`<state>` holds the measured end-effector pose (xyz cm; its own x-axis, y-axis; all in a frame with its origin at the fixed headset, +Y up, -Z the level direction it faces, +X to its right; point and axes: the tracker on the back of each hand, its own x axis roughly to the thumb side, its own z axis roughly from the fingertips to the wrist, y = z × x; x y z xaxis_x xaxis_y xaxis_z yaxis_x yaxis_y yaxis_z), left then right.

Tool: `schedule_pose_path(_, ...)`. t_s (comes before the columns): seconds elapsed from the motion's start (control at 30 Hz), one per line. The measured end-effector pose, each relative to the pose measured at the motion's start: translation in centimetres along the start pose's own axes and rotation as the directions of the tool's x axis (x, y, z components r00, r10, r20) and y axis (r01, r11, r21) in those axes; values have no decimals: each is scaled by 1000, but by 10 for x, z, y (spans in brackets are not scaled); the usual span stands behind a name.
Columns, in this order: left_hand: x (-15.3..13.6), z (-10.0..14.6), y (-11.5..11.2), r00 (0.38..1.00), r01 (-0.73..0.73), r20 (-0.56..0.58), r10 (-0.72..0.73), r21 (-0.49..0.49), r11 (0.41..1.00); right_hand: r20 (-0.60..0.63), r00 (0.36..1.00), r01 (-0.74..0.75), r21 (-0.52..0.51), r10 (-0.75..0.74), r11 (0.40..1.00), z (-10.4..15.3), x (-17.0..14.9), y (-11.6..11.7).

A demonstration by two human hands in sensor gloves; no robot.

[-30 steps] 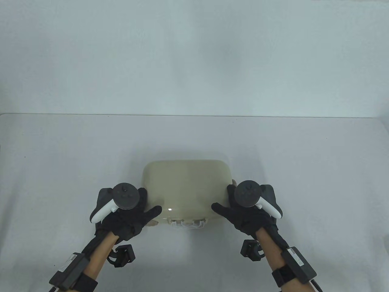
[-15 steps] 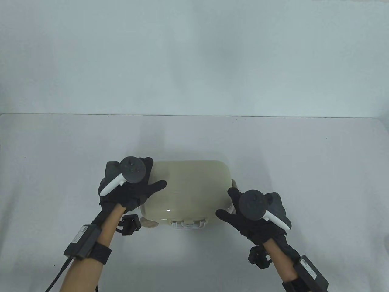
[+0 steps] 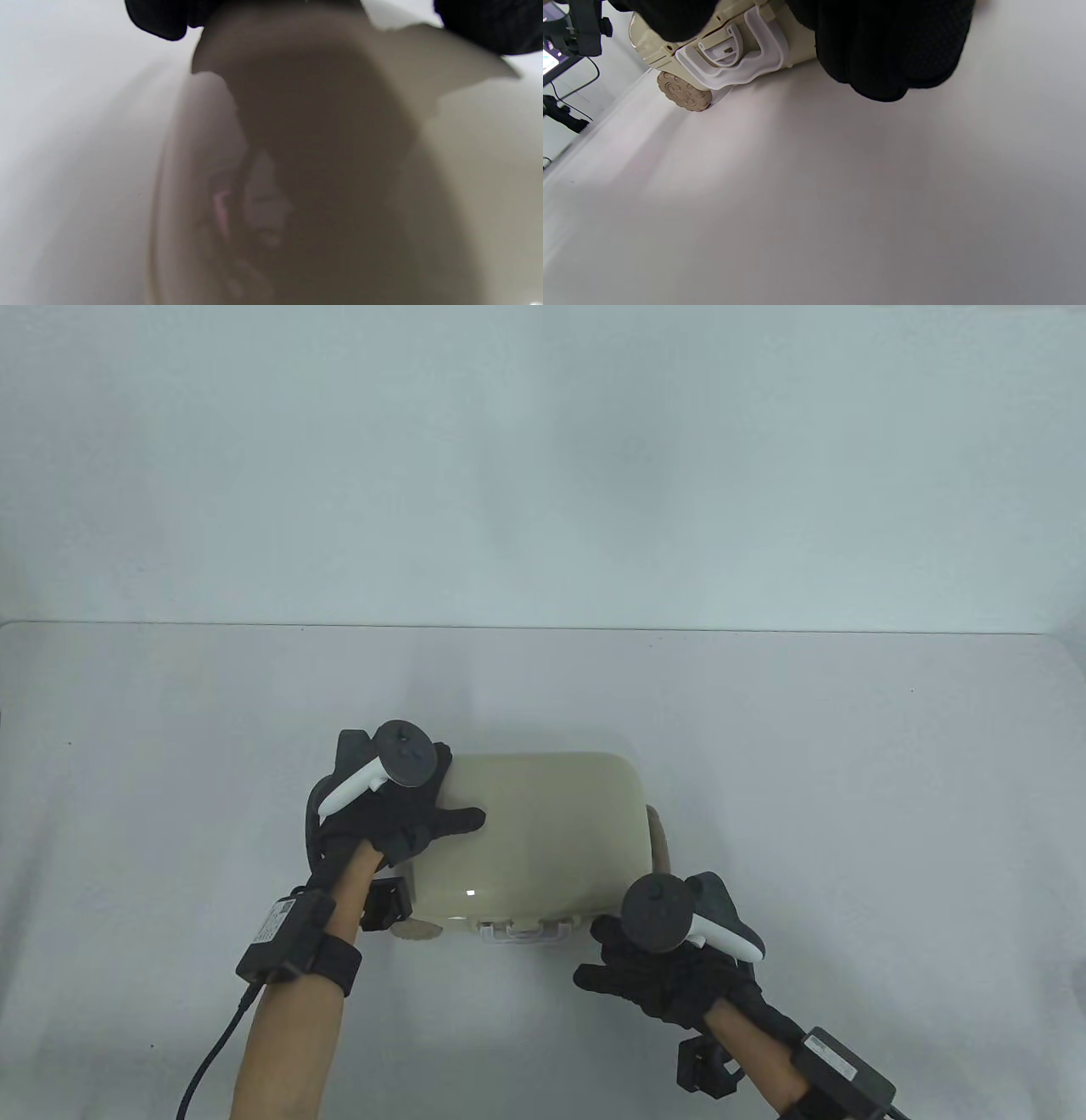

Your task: Pack suitcase

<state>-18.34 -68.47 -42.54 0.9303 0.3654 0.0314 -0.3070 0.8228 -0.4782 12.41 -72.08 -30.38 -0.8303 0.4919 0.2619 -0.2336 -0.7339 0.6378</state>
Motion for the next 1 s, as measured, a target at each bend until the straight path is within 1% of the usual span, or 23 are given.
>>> schedule_pose_path(0.1,-1,1,-2,1000,-4,1,4,-12,1000,-17,990,138,65,-137,988,-5,-8,5)
schedule_pose_path(0.2,-2,1,-1,1000,10,-5,-10,-17,1000,-39,967,256,150,-253,955,-13,-16,15)
schedule_pose_path(0.3,-2,2,-1,1000,0,-6,0,-22,1000,-20,913,401,235,-408,885,-19,-19,23)
schedule_pose_path(0.33,-2,2,-1,1000,-4,-5,3,-24,1000,-23,893,440,266,-450,858,-20,-20,26)
schedule_pose_path(0.37,-2,2,-1,1000,-4,-6,4,-24,1000,-24,883,456,279,-468,845,-21,-20,27)
schedule_pose_path(0.53,-2,2,1,1000,6,-11,-7,-32,999,-13,854,497,317,-521,807,-26,-19,35)
schedule_pose_path(0.6,-1,1,1,1000,20,-14,-21,-28,999,-5,853,494,330,-522,804,-27,-20,36)
schedule_pose_path(0.7,0,0,2,999,24,-21,-24,-35,999,-16,830,530,332,-557,780,-28,-27,33)
schedule_pose_path(0.73,0,0,3,999,28,-23,-29,-37,999,-15,829,533,326,-559,781,-28,-27,30)
schedule_pose_path(0.8,0,0,3,999,25,-25,-26,-39,999,27,838,505,337,-545,795,-26,-22,26)
schedule_pose_path(0.9,0,0,3,999,20,-25,-21,-41,999,82,862,452,321,-500,832,-21,-13,21)
schedule_pose_path(0.93,0,0,2,999,19,-25,-20,-42,999,121,862,437,316,-493,842,-19,-9,17)
schedule_pose_path(1.0,0,0,3,999,20,-26,-21,-42,999,152,849,443,316,-506,839,-16,-5,14)
